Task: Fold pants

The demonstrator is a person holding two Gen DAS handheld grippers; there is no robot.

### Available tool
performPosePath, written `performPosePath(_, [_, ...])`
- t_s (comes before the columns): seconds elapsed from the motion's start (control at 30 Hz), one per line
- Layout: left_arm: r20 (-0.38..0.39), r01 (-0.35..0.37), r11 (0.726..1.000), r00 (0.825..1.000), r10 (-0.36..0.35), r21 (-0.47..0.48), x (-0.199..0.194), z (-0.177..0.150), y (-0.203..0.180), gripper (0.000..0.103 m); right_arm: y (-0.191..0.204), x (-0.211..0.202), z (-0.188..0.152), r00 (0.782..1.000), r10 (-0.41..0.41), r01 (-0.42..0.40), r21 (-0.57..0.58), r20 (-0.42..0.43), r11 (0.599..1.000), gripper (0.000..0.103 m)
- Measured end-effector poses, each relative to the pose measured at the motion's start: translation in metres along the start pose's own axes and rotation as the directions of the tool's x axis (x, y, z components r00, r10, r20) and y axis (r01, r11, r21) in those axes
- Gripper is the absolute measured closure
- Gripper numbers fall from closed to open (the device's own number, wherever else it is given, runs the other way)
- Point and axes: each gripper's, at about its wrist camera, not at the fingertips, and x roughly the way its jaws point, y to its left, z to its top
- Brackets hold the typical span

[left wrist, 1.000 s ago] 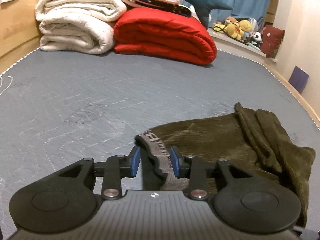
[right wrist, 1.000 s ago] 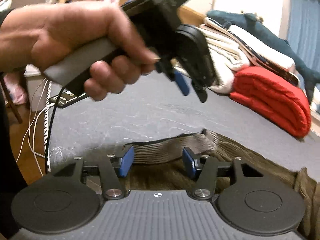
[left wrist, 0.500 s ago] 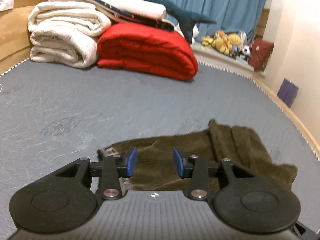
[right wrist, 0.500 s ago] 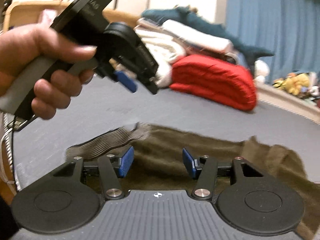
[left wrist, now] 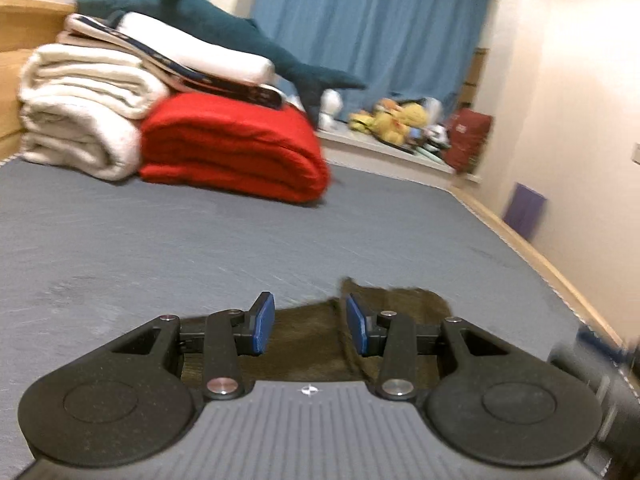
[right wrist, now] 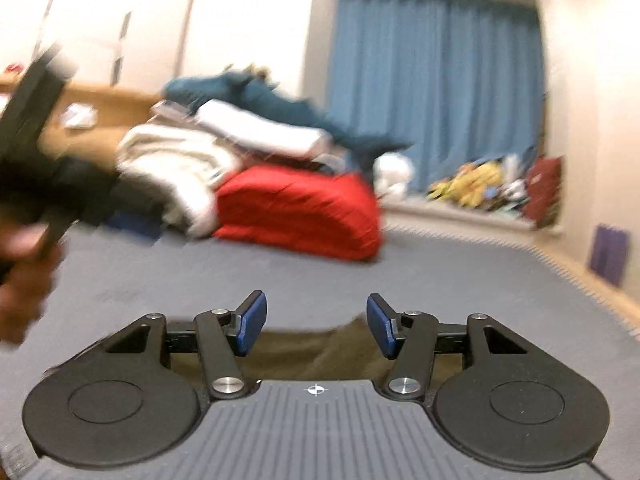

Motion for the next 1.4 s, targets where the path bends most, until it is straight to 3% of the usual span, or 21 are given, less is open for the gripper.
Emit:
performPosePath(0.03, [-0.031,0.022,1.0,0.999,-0.021,0.006,0.002,-0.002,-0.006,0.059,-0.03,-0.007,0.018,0.999,-0.049,0.049,0.018,0.006,0.999,0.044])
performPosePath(0.1, [-0.099,0.049,0.998,0.994,-0.045,0.034,0.008,-0.005,-0.017,0.067,-0.047,-0.01,0.027,0.996,-0.084,0.084,0.037,0.007,0.996,0.045])
performPosePath(0.13, [-0.118,0.06,0.997,0.992,-0.054,0.046,0.011,-0.008,-0.022,0.08,-0.063,-0.011,0.036,0.993,-0.114,0.114,0.058,0.007,0.992,0.045])
performPosePath(0.17, [-0.131,0.074,0.996,0.989,-0.066,0.058,0.013,-0.011,-0.027,0.089,-0.091,-0.009,0.046,0.989,-0.15,0.15,0.1,-0.001,0.984,0.049])
performPosePath(0.23, [-0.13,0.117,0.988,0.986,-0.103,0.103,0.019,-0.02,-0.04,0.094,-0.103,-0.007,0.048,0.987,-0.158,0.158,0.119,-0.006,0.98,0.06])
performPosePath(0.33, [-0.096,0.16,0.973,0.985,-0.146,0.165,0.03,-0.044,-0.05,0.095,-0.131,0.011,0.043,0.984,-0.176,0.18,0.164,-0.037,0.97,0.077])
performPosePath(0.37, [-0.119,0.164,0.972,0.982,-0.145,0.168,0.04,-0.055,-0.051,0.095,-0.135,0.02,0.036,0.985,-0.166,0.171,0.174,-0.047,0.97,0.081])
performPosePath(0.43, [-0.242,0.134,0.982,0.965,-0.099,0.135,0.064,-0.077,-0.053,0.095,-0.137,0.038,0.009,0.988,-0.133,0.146,0.194,-0.077,0.97,0.083])
performPosePath(0.47, [-0.267,0.151,0.982,0.957,-0.116,0.116,0.072,-0.081,-0.052,0.093,-0.136,0.053,-0.009,0.986,-0.113,0.136,0.191,-0.124,0.972,0.084])
performPosePath(0.53, [-0.271,0.144,0.974,0.958,-0.093,0.174,0.083,-0.088,-0.057,0.093,-0.127,0.079,-0.035,0.963,-0.069,0.127,0.215,-0.259,0.968,0.084])
performPosePath(0.6, [-0.246,0.108,0.963,0.968,-0.046,0.246,0.09,-0.094,-0.06,0.093,-0.118,0.102,-0.057,0.938,0.074,0.028,0.288,-0.34,0.957,0.084])
performPosePath(0.63, [-0.244,0.098,0.964,0.969,-0.035,0.249,0.094,-0.094,-0.058,0.093,-0.105,0.124,-0.071,0.915,0.099,0.001,0.248,-0.392,0.969,0.083])
performPosePath(0.7, [-0.267,0.08,0.976,0.963,-0.023,0.205,0.105,-0.091,-0.05,0.092,-0.097,0.133,-0.075,0.909,0.091,0.002,0.221,-0.407,0.975,0.078])
performPosePath(0.83, [-0.307,0.056,0.991,0.952,-0.015,0.125,0.116,-0.086,-0.042,0.083,-0.076,0.161,-0.087,0.877,0.153,-0.066,0.201,-0.455,0.977,0.048])
performPosePath(0.97, [-0.301,0.048,0.989,0.954,-0.004,0.141,0.11,-0.08,-0.043,0.074,-0.051,0.177,-0.096,0.855,0.156,-0.105,0.129,-0.495,0.986,0.048])
performPosePath(1.07, [-0.304,0.048,0.989,0.953,-0.004,0.139,0.106,-0.082,-0.042,0.073,-0.045,0.179,-0.099,0.846,0.103,-0.086,0.057,-0.524,0.995,0.051])
performPosePath(1.13, [-0.303,0.046,0.989,0.953,-0.002,0.14,0.104,-0.083,-0.04,0.073,-0.046,0.176,-0.102,0.842,0.049,-0.056,0.004,-0.537,0.998,0.057])
performPosePath(1.23, [-0.301,0.042,0.991,0.954,-0.001,0.13,0.098,-0.085,-0.037,0.073,-0.064,0.167,-0.098,0.851,0.031,-0.016,0.034,-0.524,0.999,0.098])
performPosePath(1.3, [-0.299,0.048,0.992,0.954,-0.01,0.12,0.095,-0.085,-0.037,0.073,-0.083,0.15,-0.09,0.874,0.032,0.004,0.075,-0.485,0.997,0.098])
performPosePath(1.37, [-0.296,0.056,0.992,0.955,-0.019,0.118,0.09,-0.085,-0.038,0.073,-0.116,0.121,-0.078,0.898,-0.039,0.077,0.07,-0.439,0.995,0.098])
performPosePath(1.4, [-0.294,0.061,0.991,0.955,-0.024,0.118,0.087,-0.085,-0.039,0.073,-0.116,0.121,-0.078,0.898,-0.039,0.077,0.07,-0.439,0.995,0.099])
